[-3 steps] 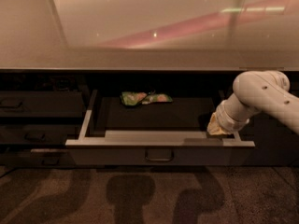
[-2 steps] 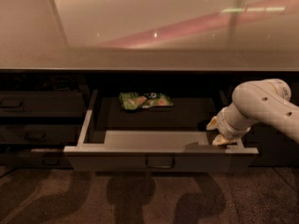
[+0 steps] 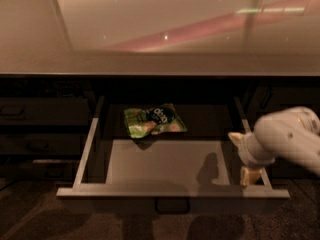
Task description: Open top drawer
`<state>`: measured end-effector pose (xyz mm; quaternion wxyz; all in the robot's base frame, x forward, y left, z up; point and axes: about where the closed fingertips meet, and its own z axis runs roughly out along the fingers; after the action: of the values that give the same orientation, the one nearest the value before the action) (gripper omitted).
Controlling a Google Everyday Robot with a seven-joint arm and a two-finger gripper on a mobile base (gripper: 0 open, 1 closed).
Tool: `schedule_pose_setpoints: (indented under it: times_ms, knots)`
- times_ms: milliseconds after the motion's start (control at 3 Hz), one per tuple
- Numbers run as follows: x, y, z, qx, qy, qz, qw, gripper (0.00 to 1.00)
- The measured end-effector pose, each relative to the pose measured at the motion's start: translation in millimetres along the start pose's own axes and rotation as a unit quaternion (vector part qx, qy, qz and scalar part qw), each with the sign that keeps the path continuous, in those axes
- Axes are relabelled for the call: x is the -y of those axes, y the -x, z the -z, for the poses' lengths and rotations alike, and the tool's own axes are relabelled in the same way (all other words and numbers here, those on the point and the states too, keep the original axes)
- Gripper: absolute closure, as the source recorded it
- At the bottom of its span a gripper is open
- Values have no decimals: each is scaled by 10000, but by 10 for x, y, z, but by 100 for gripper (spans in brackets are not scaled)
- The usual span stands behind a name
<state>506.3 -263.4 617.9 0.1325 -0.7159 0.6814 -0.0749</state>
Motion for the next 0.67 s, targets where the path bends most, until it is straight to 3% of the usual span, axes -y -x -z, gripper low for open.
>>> schedule_pose_setpoints:
  times_ms: [333, 667]
  knots:
    - [-300, -149, -20, -468, -487, -120, 9976, 0]
    - [-424, -160, -15, -629, -527, -52, 9966, 0]
